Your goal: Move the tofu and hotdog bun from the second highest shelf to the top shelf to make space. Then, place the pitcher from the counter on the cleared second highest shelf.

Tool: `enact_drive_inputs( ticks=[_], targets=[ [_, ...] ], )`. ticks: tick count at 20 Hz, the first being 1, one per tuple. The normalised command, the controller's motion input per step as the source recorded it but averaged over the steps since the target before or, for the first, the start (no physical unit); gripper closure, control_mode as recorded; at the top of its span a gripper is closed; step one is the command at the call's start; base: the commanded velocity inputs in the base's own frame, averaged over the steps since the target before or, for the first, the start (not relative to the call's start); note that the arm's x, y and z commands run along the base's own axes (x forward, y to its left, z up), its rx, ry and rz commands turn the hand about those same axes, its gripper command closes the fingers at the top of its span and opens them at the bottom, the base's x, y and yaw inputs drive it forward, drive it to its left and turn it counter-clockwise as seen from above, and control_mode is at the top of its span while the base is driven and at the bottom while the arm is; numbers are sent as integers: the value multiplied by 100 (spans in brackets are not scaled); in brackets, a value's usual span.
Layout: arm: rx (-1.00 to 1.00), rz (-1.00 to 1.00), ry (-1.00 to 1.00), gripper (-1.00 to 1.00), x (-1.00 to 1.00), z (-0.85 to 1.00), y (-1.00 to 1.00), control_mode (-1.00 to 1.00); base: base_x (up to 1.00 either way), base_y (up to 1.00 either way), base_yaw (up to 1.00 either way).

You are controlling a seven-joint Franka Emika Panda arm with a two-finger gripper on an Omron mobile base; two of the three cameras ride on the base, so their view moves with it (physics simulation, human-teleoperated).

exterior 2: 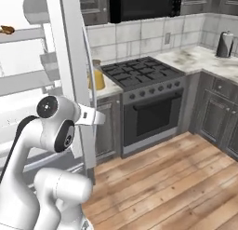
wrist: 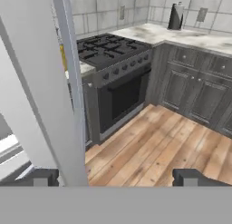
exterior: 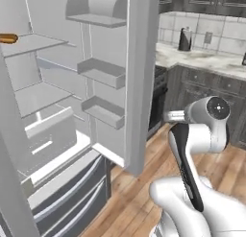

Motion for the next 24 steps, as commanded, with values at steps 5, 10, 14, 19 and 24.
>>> enact_drive_inputs(
  ticks=[5, 10, 14, 19, 24],
  targets=[
    [0, 0, 0, -100, 0, 0, 0, 100, 36, -70, -45],
    [0, 0, 0, -100, 0, 0, 0, 100, 53, -67, -23],
    [0, 0, 0, -100, 0, 0, 0, 100, 80, -58, 5],
    [0, 0, 0, -100, 0, 0, 0, 100, 79, -48, 44],
    [0, 0, 0, -100, 0, 0, 0, 100, 65, -29, 65]
  ],
)
